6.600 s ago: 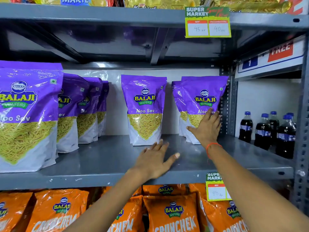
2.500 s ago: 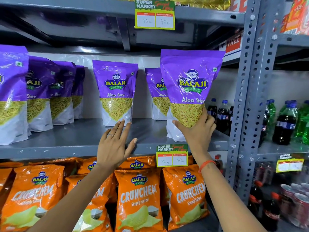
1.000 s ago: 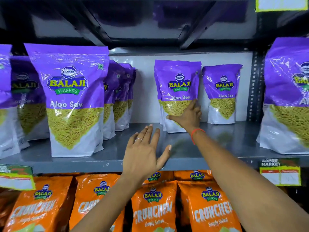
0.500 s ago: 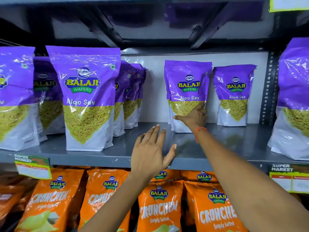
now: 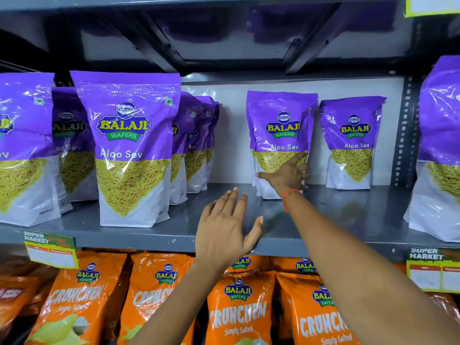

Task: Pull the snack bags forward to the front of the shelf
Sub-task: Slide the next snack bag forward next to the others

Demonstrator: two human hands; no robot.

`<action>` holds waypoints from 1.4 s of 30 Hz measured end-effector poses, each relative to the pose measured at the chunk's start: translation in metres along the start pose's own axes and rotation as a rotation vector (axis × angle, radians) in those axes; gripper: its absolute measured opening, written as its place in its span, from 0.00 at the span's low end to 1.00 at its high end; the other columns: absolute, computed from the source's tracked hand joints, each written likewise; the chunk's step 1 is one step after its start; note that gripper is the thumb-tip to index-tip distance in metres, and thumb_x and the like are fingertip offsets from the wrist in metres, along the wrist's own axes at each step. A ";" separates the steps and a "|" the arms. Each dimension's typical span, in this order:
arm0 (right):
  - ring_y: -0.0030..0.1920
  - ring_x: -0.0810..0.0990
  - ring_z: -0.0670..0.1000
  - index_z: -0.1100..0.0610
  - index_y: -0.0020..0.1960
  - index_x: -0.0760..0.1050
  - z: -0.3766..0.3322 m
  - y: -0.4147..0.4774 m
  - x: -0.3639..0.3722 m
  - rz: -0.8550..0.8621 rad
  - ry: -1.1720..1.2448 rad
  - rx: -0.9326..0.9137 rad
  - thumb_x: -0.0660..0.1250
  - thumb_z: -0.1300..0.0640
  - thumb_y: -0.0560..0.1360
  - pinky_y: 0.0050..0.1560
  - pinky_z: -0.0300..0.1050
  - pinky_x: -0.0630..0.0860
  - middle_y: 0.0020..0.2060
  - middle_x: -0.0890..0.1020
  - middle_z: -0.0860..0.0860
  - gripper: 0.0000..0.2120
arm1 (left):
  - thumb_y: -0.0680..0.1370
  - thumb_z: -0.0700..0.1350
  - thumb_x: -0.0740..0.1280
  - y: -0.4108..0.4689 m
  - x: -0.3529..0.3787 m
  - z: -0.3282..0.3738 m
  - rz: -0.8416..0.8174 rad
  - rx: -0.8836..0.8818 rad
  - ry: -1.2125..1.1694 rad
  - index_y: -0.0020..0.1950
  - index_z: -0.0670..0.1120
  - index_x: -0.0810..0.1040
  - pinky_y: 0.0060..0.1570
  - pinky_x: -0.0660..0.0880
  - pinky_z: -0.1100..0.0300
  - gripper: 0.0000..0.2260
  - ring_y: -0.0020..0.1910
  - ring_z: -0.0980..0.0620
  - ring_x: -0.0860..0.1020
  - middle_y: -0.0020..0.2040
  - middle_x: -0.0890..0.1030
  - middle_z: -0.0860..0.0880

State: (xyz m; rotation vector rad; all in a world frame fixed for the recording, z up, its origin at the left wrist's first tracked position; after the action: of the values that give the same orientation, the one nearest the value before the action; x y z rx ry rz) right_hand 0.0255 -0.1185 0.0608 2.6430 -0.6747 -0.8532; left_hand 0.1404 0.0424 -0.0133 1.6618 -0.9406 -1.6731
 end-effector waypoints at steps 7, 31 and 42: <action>0.69 0.61 0.65 0.59 0.77 0.37 0.002 -0.007 -0.008 -0.010 0.016 -0.013 0.81 0.46 0.58 0.63 0.71 0.66 0.71 0.58 0.65 0.66 | 0.76 0.60 0.55 0.000 -0.001 0.000 -0.013 -0.008 0.003 0.61 0.43 0.78 0.52 0.73 0.52 0.26 0.60 0.44 0.77 0.62 0.79 0.41; 0.66 0.64 0.64 0.56 0.77 0.41 0.021 -0.079 -0.069 0.046 -0.011 -0.118 0.79 0.37 0.54 0.59 0.64 0.70 0.67 0.62 0.62 0.66 | 0.75 0.63 0.51 0.002 0.000 -0.001 -0.101 -0.049 0.020 0.58 0.43 0.78 0.53 0.73 0.47 0.29 0.60 0.40 0.77 0.64 0.77 0.38; 0.60 0.67 0.63 0.55 0.77 0.42 0.036 -0.114 -0.096 0.203 -0.076 -0.169 0.73 0.28 0.52 0.56 0.61 0.71 0.64 0.64 0.61 0.67 | 0.76 0.63 0.48 0.002 -0.001 -0.001 -0.123 -0.049 -0.012 0.61 0.43 0.76 0.56 0.71 0.46 0.30 0.63 0.40 0.74 0.67 0.74 0.38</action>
State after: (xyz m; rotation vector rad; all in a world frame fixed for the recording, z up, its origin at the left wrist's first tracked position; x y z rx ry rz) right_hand -0.0263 0.0233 0.0330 2.3564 -0.8347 -0.9122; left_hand 0.1411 0.0421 -0.0112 1.7094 -0.8110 -1.7738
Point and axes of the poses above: each hand's wrist, its own y-axis towards the middle knuckle, its own x-axis out of the palm, z = x × y, the point moved 2 cm from there along y, towards the middle knuckle
